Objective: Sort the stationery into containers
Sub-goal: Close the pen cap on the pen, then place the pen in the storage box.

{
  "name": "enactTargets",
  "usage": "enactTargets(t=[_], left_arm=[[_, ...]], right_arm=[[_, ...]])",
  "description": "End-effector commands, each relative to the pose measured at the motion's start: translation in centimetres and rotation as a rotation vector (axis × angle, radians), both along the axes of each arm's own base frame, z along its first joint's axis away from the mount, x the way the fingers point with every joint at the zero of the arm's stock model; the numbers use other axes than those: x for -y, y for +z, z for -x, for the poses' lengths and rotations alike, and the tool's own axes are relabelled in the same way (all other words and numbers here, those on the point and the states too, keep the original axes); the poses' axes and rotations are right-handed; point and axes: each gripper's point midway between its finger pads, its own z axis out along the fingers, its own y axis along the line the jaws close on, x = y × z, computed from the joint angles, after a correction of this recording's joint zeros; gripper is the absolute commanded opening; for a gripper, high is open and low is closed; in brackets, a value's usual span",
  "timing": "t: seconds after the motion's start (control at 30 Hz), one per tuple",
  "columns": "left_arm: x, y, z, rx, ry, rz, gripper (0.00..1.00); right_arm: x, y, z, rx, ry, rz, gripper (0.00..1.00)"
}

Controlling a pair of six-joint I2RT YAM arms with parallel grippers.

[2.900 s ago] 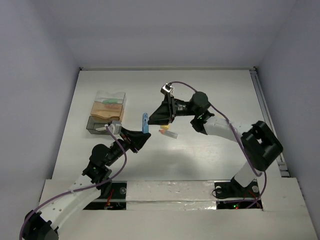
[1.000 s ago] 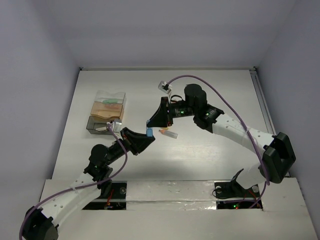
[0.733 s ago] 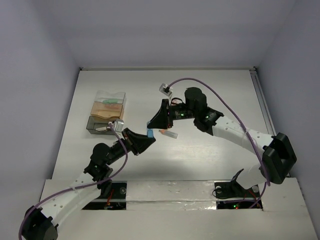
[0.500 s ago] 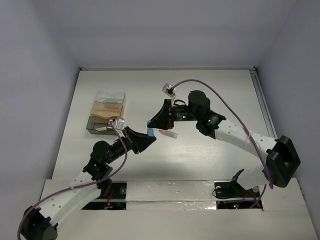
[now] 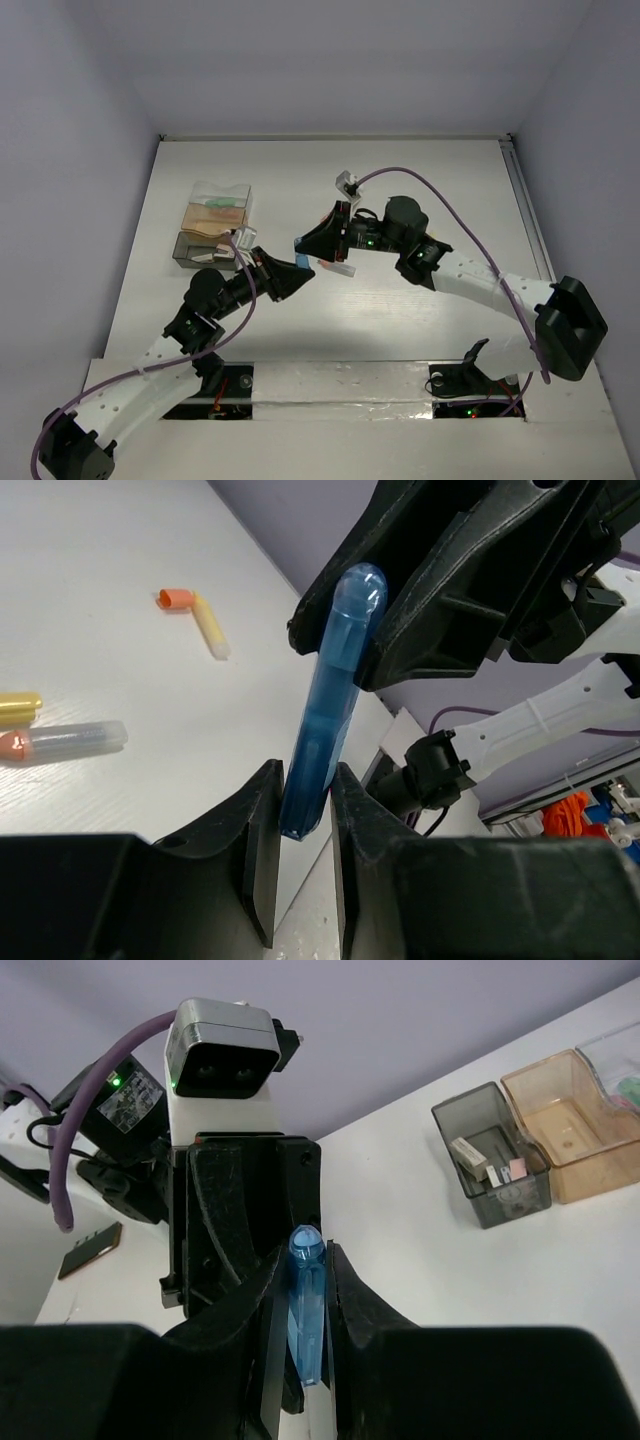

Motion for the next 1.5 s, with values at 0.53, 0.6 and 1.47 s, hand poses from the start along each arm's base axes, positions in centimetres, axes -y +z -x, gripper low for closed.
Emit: enactTargets(t=[0.53,0.6,1.47], left_arm=[[-2.9,16.0,-0.3,0.377,0.135,0.262,0.0],[-2.6,15.7,-0.4,0.37,0.127,0.253,0.0],[-14.9,12.4,2.8,0.286,0.594,-0.06,0.99]], right_arm=[[1.6,-14.2,7.3,-0.297,0.152,0.268,0.0],[1.4,-13.8,6.8,-0.297,0.128,0.27,0.0],[-10.8,-8.9,-19.5,-0.304,-0.328,0.091,0.0]])
